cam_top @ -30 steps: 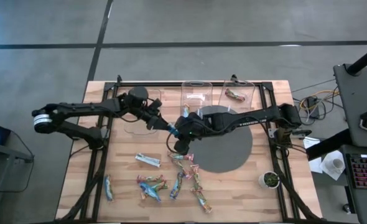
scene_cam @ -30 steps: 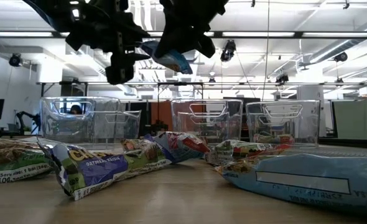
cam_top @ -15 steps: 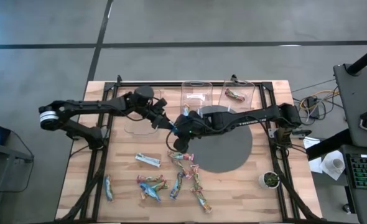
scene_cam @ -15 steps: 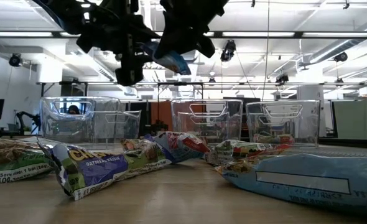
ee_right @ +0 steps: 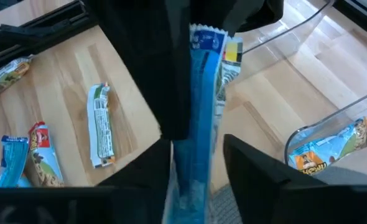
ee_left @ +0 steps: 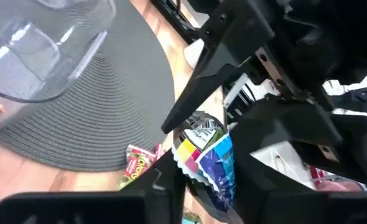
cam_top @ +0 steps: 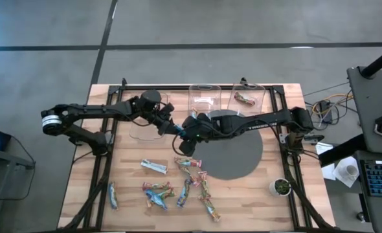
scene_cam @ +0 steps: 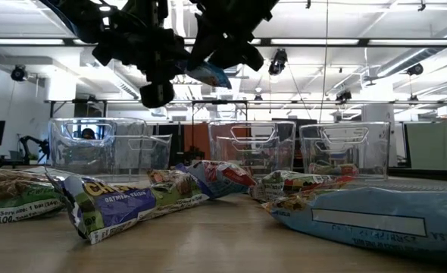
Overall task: Pick and place Granola Bars by type
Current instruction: Put the blue granola bar into the left transparent bin, then put the red granola bar into the right transparent bin
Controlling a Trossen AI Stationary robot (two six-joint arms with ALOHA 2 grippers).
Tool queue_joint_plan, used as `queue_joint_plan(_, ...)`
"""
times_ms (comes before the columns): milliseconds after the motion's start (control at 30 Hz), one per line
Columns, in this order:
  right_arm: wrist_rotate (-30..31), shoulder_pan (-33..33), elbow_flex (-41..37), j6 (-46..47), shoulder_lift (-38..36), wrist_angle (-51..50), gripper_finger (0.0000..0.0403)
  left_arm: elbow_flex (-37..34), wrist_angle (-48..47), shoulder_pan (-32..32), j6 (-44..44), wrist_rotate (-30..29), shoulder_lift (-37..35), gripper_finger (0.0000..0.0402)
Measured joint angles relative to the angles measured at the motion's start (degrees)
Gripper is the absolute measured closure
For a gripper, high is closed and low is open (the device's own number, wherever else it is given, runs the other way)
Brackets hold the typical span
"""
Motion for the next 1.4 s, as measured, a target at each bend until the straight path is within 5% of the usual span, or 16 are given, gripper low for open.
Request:
queue_joint_plan(233, -0.17, 0.04, 1.00, 0.09, -0.45, -0.66, 0.0180, 0.08, -2.66, 2.33, 3.54, -4.11, -0.07, 0.0350)
queue_joint_plan(433, 2.53, 0.09, 3.34, -0.09, -1.11, -3.45, 0.0140, 1.98, -16.25, 6.86, 11.68, -9.75, -3.89, 0.0352)
queue_joint_plan(533, 4.13, -0.03, 4.02, -0.07, -1.11, -6.15, 0.0131, 4.83, -27.04, 8.24, 19.77, -20.35, -8.53, 0.0352)
queue_joint_plan(700, 6.10, -0.18, 3.97, -0.02, -1.16, -7.32, 0.0127, 8.96, -40.92, 7.78, 34.40, -50.82, -15.30, 0.0352)
queue_joint_plan(800, 6.09, -0.64, 3.76, 0.09, -0.98, -7.32, 0.0126, 8.58, -42.30, 7.92, 38.93, -59.21, -17.65, 0.0352)
queue_joint_plan(1167, 6.16, -1.84, 3.69, 0.63, -0.87, -7.26, 0.0138, -0.51, -40.99, 8.28, 39.56, -62.63, -15.19, 0.0344)
queue_joint_plan(1400, 6.08, -1.84, 3.67, 3.41, -0.79, -7.34, 0.0145, -4.05, -34.21, 8.28, 40.39, -62.31, -17.00, 0.0283)
